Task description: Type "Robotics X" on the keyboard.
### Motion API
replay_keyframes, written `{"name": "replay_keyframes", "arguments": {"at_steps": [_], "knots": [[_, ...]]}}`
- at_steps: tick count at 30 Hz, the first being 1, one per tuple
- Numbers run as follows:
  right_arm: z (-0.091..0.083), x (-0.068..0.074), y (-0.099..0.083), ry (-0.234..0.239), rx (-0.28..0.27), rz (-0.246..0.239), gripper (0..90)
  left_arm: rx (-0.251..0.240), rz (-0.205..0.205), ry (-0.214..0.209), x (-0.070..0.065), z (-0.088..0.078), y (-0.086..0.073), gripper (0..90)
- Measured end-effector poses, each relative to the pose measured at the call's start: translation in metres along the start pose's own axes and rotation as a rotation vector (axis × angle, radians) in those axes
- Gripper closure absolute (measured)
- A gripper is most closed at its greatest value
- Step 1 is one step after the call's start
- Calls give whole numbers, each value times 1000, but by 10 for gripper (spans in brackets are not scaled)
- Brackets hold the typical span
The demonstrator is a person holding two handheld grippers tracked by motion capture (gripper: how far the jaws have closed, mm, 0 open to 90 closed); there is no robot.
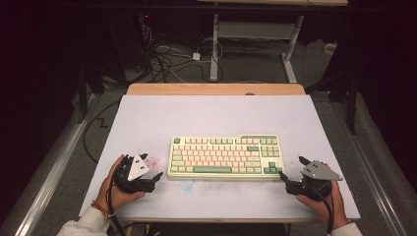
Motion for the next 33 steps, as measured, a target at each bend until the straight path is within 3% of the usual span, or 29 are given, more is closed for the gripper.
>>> {"name": "replay_keyframes", "arguments": {"at_steps": [8, 11, 12, 13, 15, 16, 17, 18, 20, 22, 26, 29, 33], "knots": [[-3, 0, 2, -15, 0, -19, 250, -2, -1, -9, -2, -3, -3, 202], [-6, 1, 6, 29, -12, -18, 326, -5, -18, 0, 0, -5, -3, 204], [-7, 3, 8, 42, -12, -18, 431, -10, -24, 5, 0, -5, -3, 214], [-7, 3, 8, 42, -12, -18, 431, -11, -22, 12, 1, -6, -3, 214], [-9, 4, 14, 76, -18, -12, 572, -6, -23, 9, 1, -6, -3, 220], [-9, 4, 14, 76, -18, -12, 572, -5, -23, 12, 2, -6, -2, 220], [-10, 3, 17, 81, -25, -15, 643, -9, -29, 13, 2, -6, -1, 220], [-10, 3, 24, 130, -24, -11, 780, -7, -30, 9, 3, -6, 0, 219], [-9, 4, 30, 157, -10, -19, 850, -19, -44, 5, 4, -7, 3, 221], [-7, 5, 33, 169, -8, -16, 867, -24, -50, 3, 6, -8, 6, 234], [-1, 12, 45, 202, 3, -41, 900, 18, -75, 7, 9, -5, 10, 312], [8, 23, 57, 239, 9, -72, 900, 29, -106, 3, 11, -5, 14, 336], [23, 37, 65, 271, 30, -107, 900, 7, -109, -11, 10, -7, 22, 317]]}}
Point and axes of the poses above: each handheld gripper's, and its own axes: z roughly forward along the jaws, y roughly out of its top, x roughly to its left, the point moved 6 cm from there along z, roughly forward along the jaws, and after that the axes turned 1 degree about -y, right-handed, at the moved point
